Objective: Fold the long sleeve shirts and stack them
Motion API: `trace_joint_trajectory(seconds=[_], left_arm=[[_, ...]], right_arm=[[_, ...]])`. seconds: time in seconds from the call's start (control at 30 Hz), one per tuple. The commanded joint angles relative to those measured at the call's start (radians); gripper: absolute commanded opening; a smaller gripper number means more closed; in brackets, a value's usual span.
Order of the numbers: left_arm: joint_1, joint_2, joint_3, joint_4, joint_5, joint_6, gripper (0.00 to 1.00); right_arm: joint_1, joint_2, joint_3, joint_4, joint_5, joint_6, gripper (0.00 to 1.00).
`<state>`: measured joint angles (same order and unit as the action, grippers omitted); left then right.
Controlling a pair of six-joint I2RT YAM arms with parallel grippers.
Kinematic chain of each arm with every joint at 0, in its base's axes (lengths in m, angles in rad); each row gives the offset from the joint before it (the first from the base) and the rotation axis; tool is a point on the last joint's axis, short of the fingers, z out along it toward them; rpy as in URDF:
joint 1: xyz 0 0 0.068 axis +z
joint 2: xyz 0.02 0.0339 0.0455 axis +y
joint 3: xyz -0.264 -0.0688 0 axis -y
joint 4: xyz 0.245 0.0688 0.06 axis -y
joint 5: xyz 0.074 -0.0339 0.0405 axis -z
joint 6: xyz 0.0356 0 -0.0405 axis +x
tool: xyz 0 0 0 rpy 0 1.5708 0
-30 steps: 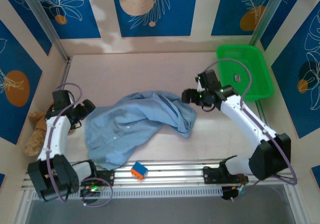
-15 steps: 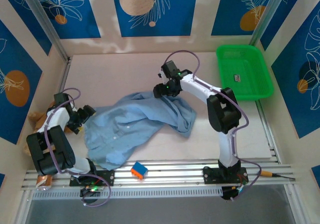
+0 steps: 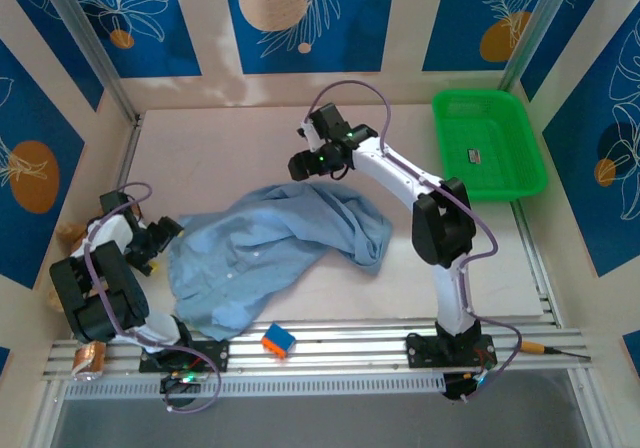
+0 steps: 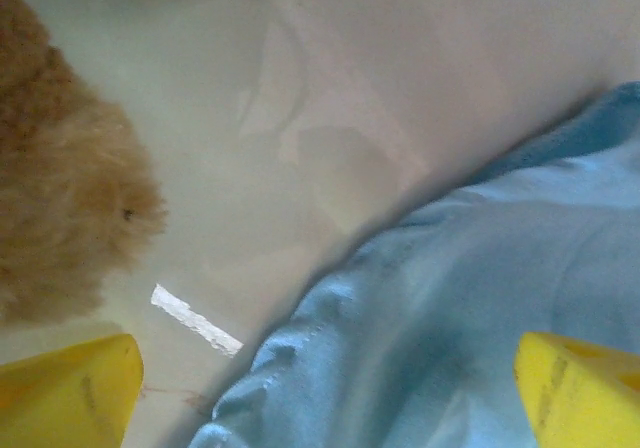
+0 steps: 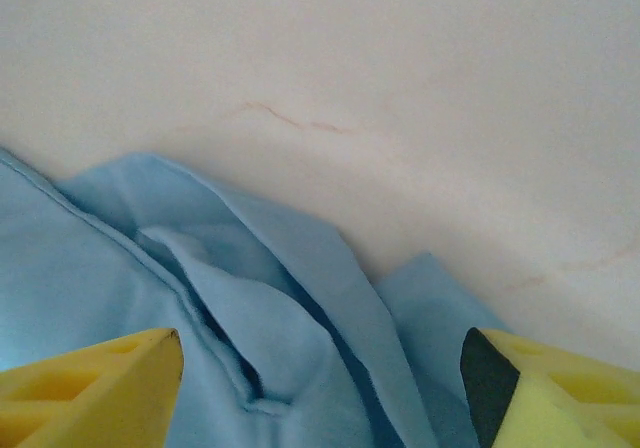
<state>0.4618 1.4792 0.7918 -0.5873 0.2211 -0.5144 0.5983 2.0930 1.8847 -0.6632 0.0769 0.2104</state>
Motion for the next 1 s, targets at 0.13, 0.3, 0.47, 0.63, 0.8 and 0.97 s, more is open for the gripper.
trace_joint_trajectory(seconds=[0.13, 0.3, 0.47, 0.63, 0.8, 0.97], left_arm=[[0.018, 0.048, -0.006, -0.006, 0.034, 0.021, 0.90], [0.013, 0.091, -0.005, 0.047, 0.083, 0.012, 0.84], [-0.038, 0.155, 0.004, 0.093, 0.150, 0.001, 0.75], [-0.080, 0.149, 0.008, 0.172, 0.245, -0.036, 0.18], [-0.080, -0.014, 0.061, 0.194, 0.287, -0.064, 0.00], [-0.079, -0.164, 0.189, 0.177, 0.313, -0.081, 0.00]], right_arm=[[0.011, 0.152, 0.113, -0.087, -0.011, 0.004, 0.71], [0.015, 0.231, 0.190, -0.113, -0.015, 0.002, 0.62], [0.017, 0.281, 0.260, -0.148, -0.002, 0.012, 0.28], [0.003, 0.214, 0.245, -0.117, 0.028, 0.055, 0.00], [-0.017, -0.018, 0.083, 0.057, 0.031, 0.112, 0.00], [-0.062, -0.240, -0.014, 0.168, 0.008, 0.171, 0.00]])
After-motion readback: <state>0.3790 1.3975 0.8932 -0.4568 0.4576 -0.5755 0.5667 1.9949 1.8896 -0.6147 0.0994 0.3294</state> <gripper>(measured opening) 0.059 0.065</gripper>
